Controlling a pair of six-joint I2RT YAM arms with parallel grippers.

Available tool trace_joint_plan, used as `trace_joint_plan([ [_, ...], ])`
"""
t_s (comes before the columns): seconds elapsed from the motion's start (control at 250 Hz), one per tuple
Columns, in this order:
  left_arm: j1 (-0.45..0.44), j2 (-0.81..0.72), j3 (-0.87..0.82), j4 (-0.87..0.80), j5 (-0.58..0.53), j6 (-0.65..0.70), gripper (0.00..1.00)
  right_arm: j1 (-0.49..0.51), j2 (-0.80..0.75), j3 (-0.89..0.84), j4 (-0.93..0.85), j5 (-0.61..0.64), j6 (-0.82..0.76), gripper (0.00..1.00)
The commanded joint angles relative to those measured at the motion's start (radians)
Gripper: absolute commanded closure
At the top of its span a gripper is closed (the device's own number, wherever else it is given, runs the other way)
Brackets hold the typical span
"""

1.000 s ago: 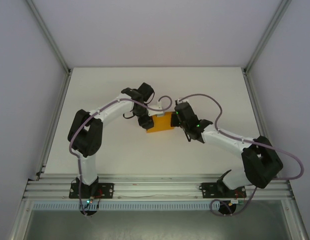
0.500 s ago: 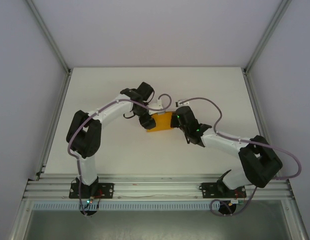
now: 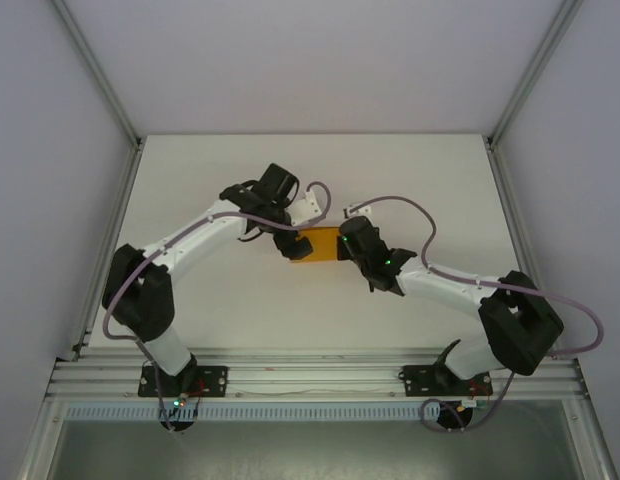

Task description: Assemble paper box

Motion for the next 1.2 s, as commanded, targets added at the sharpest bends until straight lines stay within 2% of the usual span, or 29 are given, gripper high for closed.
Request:
trace_joint_plan([
  [0.0,0.007,-0.036,-0.026,0.036,-0.139,-0.152,0.36,0.013,0.028,-0.013,-0.183,0.004,0.017,1.0],
  [0.048,0.01,-0.04,-0.029,0.022,-0.141,-0.181,0.45,0.013,0.026,-0.01,-0.193,0.0,0.018,1.0],
  [0.164,0.01,-0.049,-0.071,0.056,-0.126,-0.184,0.51,0.013,0.034,0.006,-0.218,-0.013,0.024,1.0],
  [0.32,0.013,-0.017,-0.04,0.04,-0.168,-0.21,0.67,0.013,0.035,0.016,-0.227,-0.004,0.03,1.0],
  [0.456,0.015,-0.018,-0.028,0.043,-0.172,-0.226,0.97,0.013,0.032,0.018,-0.228,-0.015,0.034,1.0],
  [0.695,0.009,-0.025,-0.055,0.054,-0.181,-0.337,0.95,0.013,0.047,0.033,-0.25,-0.002,0.053,1.0],
  [0.843,-0.01,-0.021,-0.074,0.094,-0.176,-0.57,0.95,0.023,0.05,0.027,-0.257,0.019,0.114,1.0],
  [0.871,-0.011,-0.018,-0.074,0.095,-0.169,-0.628,1.0,0.025,0.05,0.023,-0.255,0.023,0.122,1.0],
  [0.943,-0.014,-0.014,-0.076,0.094,-0.14,-0.747,1.0,0.038,0.057,0.014,-0.257,0.032,0.144,1.0],
  [1.039,-0.014,-0.027,-0.089,0.08,-0.143,-0.842,1.0,0.061,0.065,0.014,-0.28,0.062,0.162,1.0],
  [1.195,-0.015,-0.012,-0.091,0.004,-0.162,-0.913,1.0,0.08,0.062,0.007,-0.275,0.077,0.182,1.0],
])
